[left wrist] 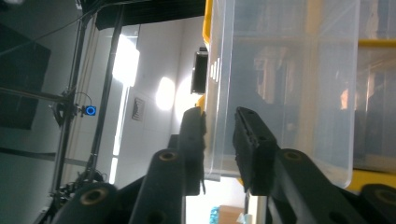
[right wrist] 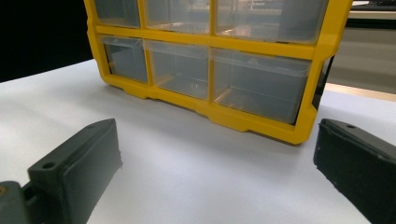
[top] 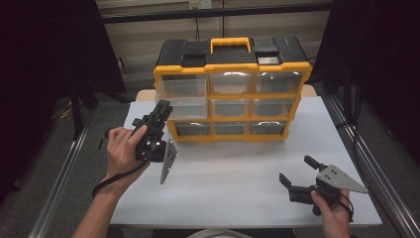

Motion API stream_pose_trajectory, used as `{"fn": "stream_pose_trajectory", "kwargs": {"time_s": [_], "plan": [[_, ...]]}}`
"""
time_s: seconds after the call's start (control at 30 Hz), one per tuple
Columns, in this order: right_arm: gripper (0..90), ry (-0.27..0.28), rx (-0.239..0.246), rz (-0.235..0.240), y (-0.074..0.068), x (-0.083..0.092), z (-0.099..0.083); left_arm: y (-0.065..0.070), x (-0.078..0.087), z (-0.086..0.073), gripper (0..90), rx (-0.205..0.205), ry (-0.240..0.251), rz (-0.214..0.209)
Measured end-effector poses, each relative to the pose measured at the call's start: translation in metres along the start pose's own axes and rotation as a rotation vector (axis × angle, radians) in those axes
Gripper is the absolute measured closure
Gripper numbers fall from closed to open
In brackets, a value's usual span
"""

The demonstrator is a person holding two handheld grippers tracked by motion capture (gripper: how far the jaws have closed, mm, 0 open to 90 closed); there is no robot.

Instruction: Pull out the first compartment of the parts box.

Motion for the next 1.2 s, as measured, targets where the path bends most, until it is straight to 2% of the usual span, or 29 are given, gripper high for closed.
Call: {"fn": "stream_pose_trajectory", "kwargs": {"time_s": [0.03,0.07,0.17,0.2,0.23,0.3,0.4,0.47,0.5,0.53,0.57,0.63,0.67,0.7,0.77,0.9,1.03,1.13,1.17,1.2], "plan": [[0.1,0.001,0.002,0.0,0.0,0.0,0.0,0.0,0.0,0.0,70.7,0.008,-0.002,-0.001],[0.2,0.002,0.003,0.001,0.0,-0.001,0.0,0.001,-0.001,0.001,67.8,0.024,0.019,-0.008],[0.1,0.003,0.004,0.001,0.001,-0.001,-0.001,0.001,-0.003,0.002,60.2,0.071,0.042,-0.015],[0.1,-0.002,-0.001,0.006,0.001,-0.001,-0.001,0.0,-0.003,0.002,57.7,0.071,0.044,-0.007],[0.1,-0.002,-0.001,0.002,0.001,-0.001,-0.001,0.001,-0.003,0.001,54.4,0.096,0.043,-0.015],[0.1,-0.004,-0.001,0.002,0.002,-0.001,-0.002,0.001,-0.003,0.0,50.0,0.101,0.055,-0.026],[0.2,-0.007,-0.007,0.003,0.002,-0.001,-0.002,0.002,-0.005,-0.003,40.6,0.158,0.076,-0.039],[0.1,-0.009,-0.009,0.005,0.002,-0.002,-0.002,-0.001,-0.006,-0.004,35.0,0.186,0.096,-0.019],[0.1,-0.007,-0.009,0.003,0.003,-0.002,-0.002,0.0,-0.006,-0.007,31.1,0.224,0.083,-0.028],[0.1,-0.009,-0.014,0.001,0.003,-0.003,-0.003,-0.002,-0.008,-0.007,27.4,0.242,0.093,-0.022],[0.1,-0.011,-0.014,0.002,0.004,-0.003,-0.003,-0.002,-0.008,-0.009,23.1,0.283,0.091,-0.025],[0.1,-0.009,-0.012,0.004,0.003,-0.004,-0.003,-0.002,-0.009,-0.012,17.8,0.335,0.096,-0.034],[0.1,-0.012,-0.012,0.006,0.003,-0.003,-0.002,0.001,-0.009,-0.014,16.7,0.386,0.092,-0.042],[0.1,-0.008,-0.01,0.006,0.003,-0.004,-0.002,0.0,-0.009,-0.014,16.8,0.41,0.1,-0.044],[0.1,-0.009,-0.007,0.01,0.001,-0.004,-0.002,0.0,-0.008,-0.014,15.3,0.495,0.107,-0.065],[0.1,-0.01,-0.008,0.007,0.002,-0.004,-0.002,-0.004,-0.009,-0.013,9.7,0.659,0.177,-0.093],[0.1,-0.012,-0.002,0.007,0.002,-0.003,-0.002,-0.005,-0.009,-0.015,7.0,0.803,0.215,-0.118],[0.1,-0.008,0.009,0.009,0.0,-0.003,-0.001,-0.003,-0.01,-0.013,4.9,0.931,0.258,-0.16],[0.1,-0.012,0.008,0.01,-0.001,-0.002,-0.001,-0.001,-0.011,-0.014,4.4,0.967,0.247,-0.171],[0.1,-0.01,0.014,0.015,-0.002,-0.002,-0.001,0.0,-0.012,-0.016,4.3,1.008,0.227,-0.163]]}}
Point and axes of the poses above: each handheld gripper's, and its own axes: x roughly backward along the jaws, z roughly out of its top, y roughly to its right, the point moved 8 cm from there along -x, roughly forward along the jaws, and after that the axes turned 15 degrees about -z, right-handed, at the moved point
